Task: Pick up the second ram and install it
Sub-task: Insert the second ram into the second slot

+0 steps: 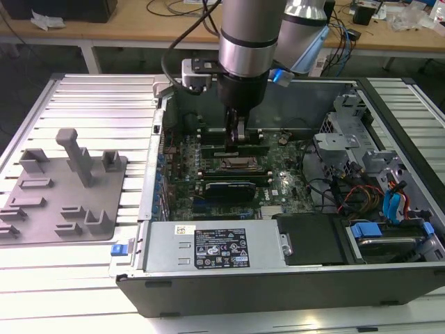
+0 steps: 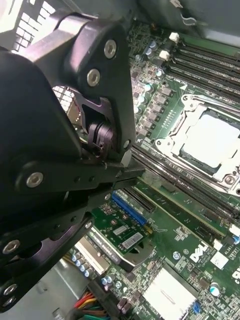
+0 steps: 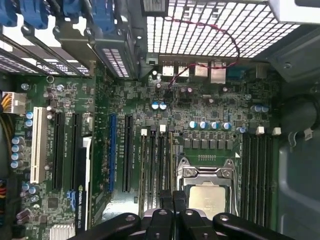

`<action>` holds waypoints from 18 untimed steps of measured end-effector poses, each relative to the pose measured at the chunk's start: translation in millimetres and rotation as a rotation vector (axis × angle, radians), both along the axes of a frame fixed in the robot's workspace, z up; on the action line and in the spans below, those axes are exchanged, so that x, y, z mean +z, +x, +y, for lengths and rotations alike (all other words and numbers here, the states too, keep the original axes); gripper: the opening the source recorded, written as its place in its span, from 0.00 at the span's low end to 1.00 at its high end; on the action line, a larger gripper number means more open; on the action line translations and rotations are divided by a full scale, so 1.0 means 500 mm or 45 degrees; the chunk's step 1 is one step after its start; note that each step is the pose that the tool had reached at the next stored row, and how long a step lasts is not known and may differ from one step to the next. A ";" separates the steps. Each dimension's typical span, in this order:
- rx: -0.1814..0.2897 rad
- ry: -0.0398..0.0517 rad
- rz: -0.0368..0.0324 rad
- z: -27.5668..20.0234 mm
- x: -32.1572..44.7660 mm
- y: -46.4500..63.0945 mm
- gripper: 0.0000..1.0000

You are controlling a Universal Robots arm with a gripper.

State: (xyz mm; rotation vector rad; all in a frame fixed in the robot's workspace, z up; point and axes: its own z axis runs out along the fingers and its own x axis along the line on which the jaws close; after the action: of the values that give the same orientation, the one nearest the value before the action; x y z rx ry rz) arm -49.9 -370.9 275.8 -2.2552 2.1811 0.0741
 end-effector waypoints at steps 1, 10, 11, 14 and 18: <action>0.000 0.000 0.0001 0.0000 -0.007 0.000 0.09; -0.056 0.000 0.0001 -0.0024 -0.041 0.002 0.09; -0.056 0.000 0.0002 -0.0033 -0.043 0.005 0.09; -0.056 0.000 -0.0001 -0.0088 -0.048 0.006 0.09; -0.056 0.000 0.0001 -0.0128 -0.057 0.007 0.09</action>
State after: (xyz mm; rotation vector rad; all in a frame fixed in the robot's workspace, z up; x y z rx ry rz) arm -46.2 -377.3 247.4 -2.2060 2.2294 0.0740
